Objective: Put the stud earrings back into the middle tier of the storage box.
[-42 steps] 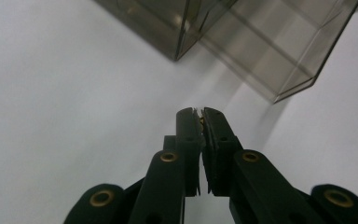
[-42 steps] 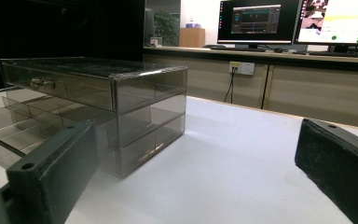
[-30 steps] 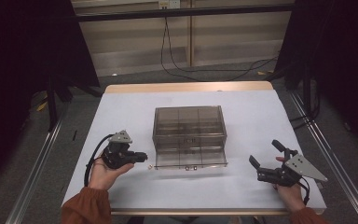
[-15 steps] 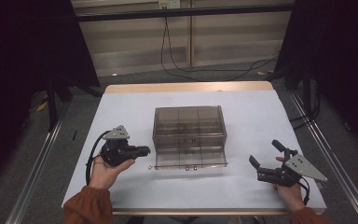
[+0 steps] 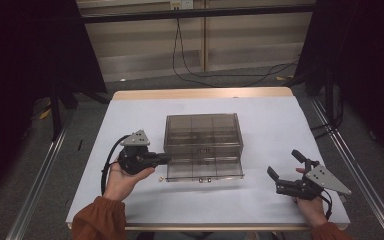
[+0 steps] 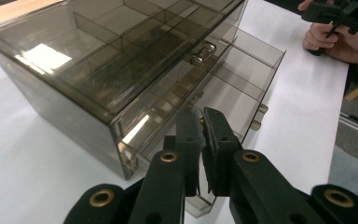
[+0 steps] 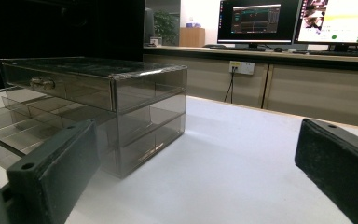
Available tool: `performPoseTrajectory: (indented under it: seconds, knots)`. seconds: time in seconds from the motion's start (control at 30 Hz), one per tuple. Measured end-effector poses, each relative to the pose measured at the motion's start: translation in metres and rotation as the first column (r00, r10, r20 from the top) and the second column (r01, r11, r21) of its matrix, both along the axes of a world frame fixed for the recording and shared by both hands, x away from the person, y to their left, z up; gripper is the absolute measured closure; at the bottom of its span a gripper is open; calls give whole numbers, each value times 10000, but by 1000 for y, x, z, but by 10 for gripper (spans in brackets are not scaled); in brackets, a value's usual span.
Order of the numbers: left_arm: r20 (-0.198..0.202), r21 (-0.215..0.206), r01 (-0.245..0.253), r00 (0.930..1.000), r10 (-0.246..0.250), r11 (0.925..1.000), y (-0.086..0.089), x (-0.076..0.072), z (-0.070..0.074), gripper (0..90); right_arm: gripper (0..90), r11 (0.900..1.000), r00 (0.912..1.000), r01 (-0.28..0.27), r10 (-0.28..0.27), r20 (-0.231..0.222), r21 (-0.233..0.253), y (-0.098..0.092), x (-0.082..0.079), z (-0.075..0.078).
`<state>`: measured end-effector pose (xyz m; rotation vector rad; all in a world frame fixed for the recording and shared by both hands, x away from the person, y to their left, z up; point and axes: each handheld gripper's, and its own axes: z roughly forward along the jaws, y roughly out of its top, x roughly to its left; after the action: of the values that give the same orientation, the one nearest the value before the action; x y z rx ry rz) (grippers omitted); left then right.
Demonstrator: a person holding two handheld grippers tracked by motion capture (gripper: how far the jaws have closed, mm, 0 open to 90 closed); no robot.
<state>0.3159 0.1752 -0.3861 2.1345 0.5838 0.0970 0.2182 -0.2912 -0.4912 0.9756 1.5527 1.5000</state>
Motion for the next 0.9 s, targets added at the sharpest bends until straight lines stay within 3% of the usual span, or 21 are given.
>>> performPoseTrajectory:
  seconds: [0.1,0.17,0.4,0.6,0.77,0.83,0.87,0.9]
  knots:
    - [52,-19,114,9999,-114,9999,-3,1,1,860,0,10000,10000,-2,2,-6,3,0,0,0]
    - [63,254,274,9996,-275,9993,-8,2,2,861,0,10000,10000,0,0,-3,0,0,0,0]
    - [16,622,598,9982,-600,9963,-21,5,3,860,0,10000,10000,-1,1,1,-3,0,0,0]
    - [24,1155,966,9952,-975,9886,-37,8,6,860,0,10000,10000,-2,2,1,-3,0,0,0]
    - [-74,1812,1253,9920,-1261,9754,-48,13,13,860,0,10000,10000,16,-16,21,-27,0,0,0]
    - [-94,1854,1386,9902,-1393,9728,-50,15,13,860,0,10000,10000,25,-25,34,-7,0,0,0]
    - [-118,2052,1496,9886,-1504,9672,-51,16,13,860,0,10000,10000,37,-37,34,-20,0,0,0]
    - [-205,2074,1437,9896,-1426,9677,-54,15,13,860,0,10000,10000,14,-14,18,-29,0,0,0]
